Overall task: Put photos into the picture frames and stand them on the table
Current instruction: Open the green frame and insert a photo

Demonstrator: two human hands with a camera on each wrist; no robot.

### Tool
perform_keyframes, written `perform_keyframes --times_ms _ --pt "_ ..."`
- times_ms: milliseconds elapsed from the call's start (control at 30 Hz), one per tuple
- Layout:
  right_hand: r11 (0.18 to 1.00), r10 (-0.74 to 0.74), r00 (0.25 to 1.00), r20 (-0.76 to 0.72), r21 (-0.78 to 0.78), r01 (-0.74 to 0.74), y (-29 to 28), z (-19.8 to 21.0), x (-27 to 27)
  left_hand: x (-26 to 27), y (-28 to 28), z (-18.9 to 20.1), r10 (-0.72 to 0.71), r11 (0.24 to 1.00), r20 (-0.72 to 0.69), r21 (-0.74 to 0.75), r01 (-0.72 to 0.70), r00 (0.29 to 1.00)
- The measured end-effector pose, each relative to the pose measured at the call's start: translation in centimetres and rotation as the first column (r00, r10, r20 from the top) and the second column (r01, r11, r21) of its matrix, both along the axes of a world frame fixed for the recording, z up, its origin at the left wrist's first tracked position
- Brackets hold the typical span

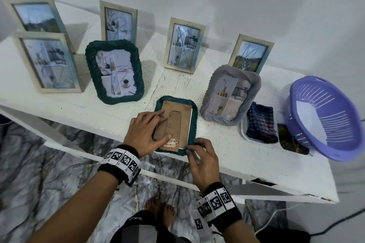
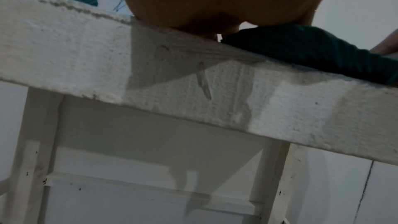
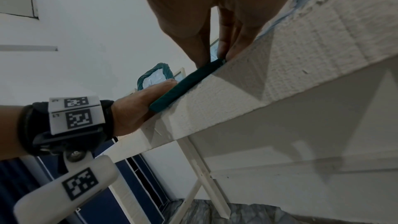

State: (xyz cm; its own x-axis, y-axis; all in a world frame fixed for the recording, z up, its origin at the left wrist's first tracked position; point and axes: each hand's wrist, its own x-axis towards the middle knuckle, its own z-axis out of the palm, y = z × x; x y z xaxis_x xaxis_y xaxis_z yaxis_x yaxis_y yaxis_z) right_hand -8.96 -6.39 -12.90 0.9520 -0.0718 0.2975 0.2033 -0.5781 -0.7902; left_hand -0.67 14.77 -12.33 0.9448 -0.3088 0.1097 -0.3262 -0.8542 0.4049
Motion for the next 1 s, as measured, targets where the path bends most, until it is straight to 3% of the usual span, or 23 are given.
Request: perform_keyframes --times_ms 267,400,500,600,667,833,1000 --pt "0.996 0.065 0.998 -0.015 -0.057 -0.066 -0.7 0.3 0.3 0.0 0.1 -0.2 -0.002 1.0 0.009 -0.01 0.002 1.0" --pt "0.999 0.044 0.987 -0.152 -0.004 -0.045 -0.7 0.8 0.4 0.0 0.1 -0.2 -0.004 1.0 0.01 -0.015 0.004 1.0" --pt "0.982 0.078 0.989 -0.122 -0.162 -0.098 0.0 2.0 0.4 -0.1 0.1 -0.2 0.003 1.0 0.007 -0.023 -0.003 1.0" --pt "0.863 0.178 0.978 -0.113 -0.46 -0.21 0.5 2.4 0.7 -0.2 -0.3 0.0 0.029 0.998 -0.003 -0.051 -0.029 1.0" --pt "0.8 0.18 0.972 -0.15 -0.552 -0.233 0.5 2.3 1.1 -0.2 -0.3 0.3 0.044 0.993 -0.045 -0.107 -0.049 0.998" --pt "0.792 0.169 0.97 -0.172 -0.563 -0.238 0.3 1.9 1.1 -1.9 0.9 0.5 0.076 0.951 -0.052 -0.297 -0.088 0.996" --pt "0.804 0.139 0.978 -0.155 -0.559 -0.203 0.7 1.5 0.9 -5.8 1.6 0.6 0.194 0.963 0.066 -0.204 -0.178 0.979"
